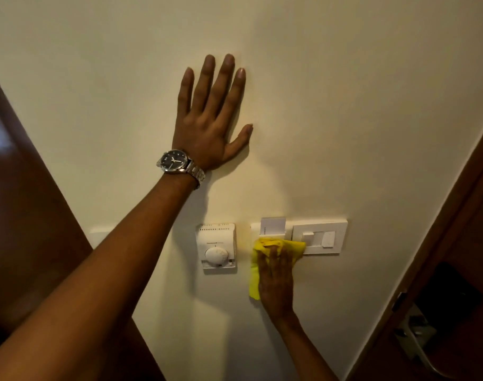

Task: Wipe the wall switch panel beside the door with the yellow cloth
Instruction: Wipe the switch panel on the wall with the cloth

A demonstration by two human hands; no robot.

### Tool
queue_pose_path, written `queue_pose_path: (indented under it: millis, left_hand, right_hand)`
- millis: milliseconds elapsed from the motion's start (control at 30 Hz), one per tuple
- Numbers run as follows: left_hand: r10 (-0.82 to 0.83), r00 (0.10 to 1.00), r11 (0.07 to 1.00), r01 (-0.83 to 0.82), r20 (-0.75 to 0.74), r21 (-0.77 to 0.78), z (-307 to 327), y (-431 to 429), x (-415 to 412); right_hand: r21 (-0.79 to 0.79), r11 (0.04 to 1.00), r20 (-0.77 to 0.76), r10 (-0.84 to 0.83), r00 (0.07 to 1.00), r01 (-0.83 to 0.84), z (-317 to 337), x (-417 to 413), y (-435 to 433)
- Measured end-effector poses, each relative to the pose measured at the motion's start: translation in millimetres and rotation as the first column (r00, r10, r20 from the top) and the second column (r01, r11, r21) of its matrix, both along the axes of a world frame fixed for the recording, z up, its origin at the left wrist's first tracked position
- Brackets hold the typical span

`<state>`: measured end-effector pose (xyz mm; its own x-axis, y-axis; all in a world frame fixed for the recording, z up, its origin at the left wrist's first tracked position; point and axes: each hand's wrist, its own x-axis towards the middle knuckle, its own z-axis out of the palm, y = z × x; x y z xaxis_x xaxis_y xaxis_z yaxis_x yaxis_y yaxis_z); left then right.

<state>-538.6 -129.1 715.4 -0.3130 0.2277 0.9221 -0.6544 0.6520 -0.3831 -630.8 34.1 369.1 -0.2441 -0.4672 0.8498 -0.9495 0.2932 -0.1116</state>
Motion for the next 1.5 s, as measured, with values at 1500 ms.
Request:
queue_pose_path:
  millis: [1500]
  left_hand:
    - [0.012,1.0,1.0,-0.012,0.004,0.0,0.9,2.3,-0.1]
  right_hand:
    - [-0.135,0.99,-0.125,0.011,0.992,-0.028,48.7,-1.2,-23.5]
